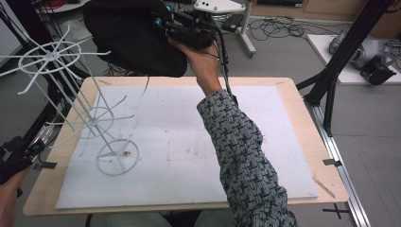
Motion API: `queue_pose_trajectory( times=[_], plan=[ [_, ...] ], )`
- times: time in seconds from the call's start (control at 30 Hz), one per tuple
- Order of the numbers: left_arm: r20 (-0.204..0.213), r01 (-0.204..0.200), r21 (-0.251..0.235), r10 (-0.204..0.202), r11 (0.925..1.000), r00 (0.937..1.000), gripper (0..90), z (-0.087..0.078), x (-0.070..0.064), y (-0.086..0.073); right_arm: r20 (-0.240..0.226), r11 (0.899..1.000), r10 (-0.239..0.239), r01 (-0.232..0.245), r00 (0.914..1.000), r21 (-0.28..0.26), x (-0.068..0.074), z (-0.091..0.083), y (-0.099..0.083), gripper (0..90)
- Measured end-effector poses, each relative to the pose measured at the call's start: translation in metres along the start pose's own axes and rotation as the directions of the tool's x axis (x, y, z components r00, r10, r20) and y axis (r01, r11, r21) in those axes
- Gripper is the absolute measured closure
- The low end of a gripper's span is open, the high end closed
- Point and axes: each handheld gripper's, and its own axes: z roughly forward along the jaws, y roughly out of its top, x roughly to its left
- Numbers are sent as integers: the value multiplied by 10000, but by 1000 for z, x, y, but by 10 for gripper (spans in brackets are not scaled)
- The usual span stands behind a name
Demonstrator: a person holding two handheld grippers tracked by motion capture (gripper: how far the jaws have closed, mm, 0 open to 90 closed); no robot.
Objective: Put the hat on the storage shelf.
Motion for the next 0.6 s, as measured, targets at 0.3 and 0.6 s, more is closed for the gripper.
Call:
queue_pose_trajectory(
  times=[0.3, 0.6],
  plan=[
    [19, -26, -6, 26, 10000, 10000, 198, -1, 0, 1, -68, 9990, 296, -294, 9995, 337, 1, 4, -12, 673],
    [12, -11, 0, 11, 10000, 10000, 198, 0, -1, 1, -309, 9934, 967, -946, 9948, 641, -4, 5, -38, 651]
  ],
)
